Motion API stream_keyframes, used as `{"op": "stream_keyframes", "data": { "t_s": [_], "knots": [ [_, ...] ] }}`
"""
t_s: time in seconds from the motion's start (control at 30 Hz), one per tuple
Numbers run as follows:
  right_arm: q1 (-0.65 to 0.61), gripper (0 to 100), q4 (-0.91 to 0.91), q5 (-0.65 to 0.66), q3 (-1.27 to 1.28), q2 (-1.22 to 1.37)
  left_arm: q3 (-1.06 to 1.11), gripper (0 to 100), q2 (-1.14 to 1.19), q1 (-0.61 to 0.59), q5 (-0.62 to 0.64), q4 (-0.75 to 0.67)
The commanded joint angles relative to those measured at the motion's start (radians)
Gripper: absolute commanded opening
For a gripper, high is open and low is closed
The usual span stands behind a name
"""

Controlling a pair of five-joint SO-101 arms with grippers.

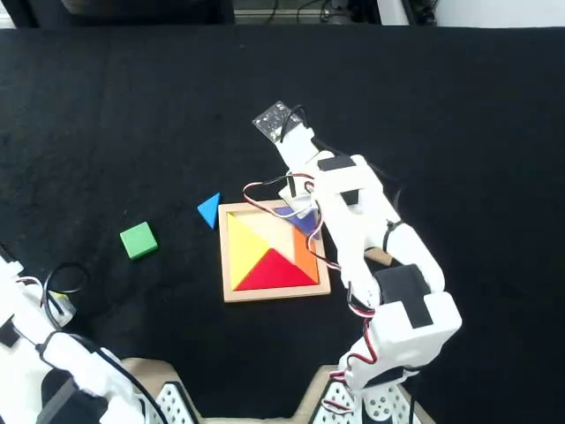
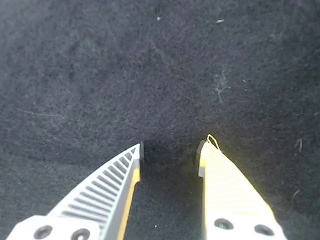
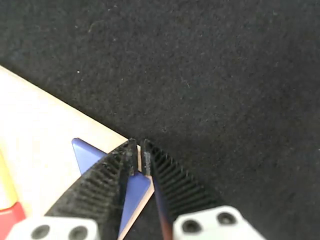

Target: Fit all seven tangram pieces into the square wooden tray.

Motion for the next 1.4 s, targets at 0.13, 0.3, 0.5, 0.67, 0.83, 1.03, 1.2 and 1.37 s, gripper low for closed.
{"op": "stream_keyframes", "data": {
  "t_s": [0.13, 0.3, 0.5, 0.67, 0.83, 1.03, 1.2, 1.37],
  "knots": [
    [0.089, 1.1, 0.000, -0.006, -0.031, -0.085, 0.001, 20, -0.018, 0.019, 0.006, -0.008],
    [0.115, 1.1, 0.008, -0.002, 0.021, -0.102, 0.001, 20, -0.018, 0.021, 0.006, -0.008],
    [0.066, 1.1, 0.034, 0.002, 0.093, -0.186, 0.001, 20, -0.018, 0.019, 0.006, -0.008],
    [0.075, 1.1, 0.037, 0.040, 0.150, -0.223, 0.001, 20, -0.018, 0.018, 0.006, -0.008],
    [0.048, 1.1, 0.037, 0.051, 0.170, -0.219, 0.001, 20, -0.018, 0.019, 0.006, -0.008],
    [0.043, 1.1, 0.037, 0.051, 0.170, -0.208, 0.001, 20, -0.018, 0.018, 0.006, -0.008],
    [0.048, 1.1, 0.037, 0.046, 0.163, -0.220, 0.001, 20, -0.018, 0.019, 0.006, -0.008],
    [-0.044, 1.1, 0.120, 0.020, 0.171, -0.314, 0.001, 20, -0.018, 0.024, 0.006, -0.008]
  ]
}}
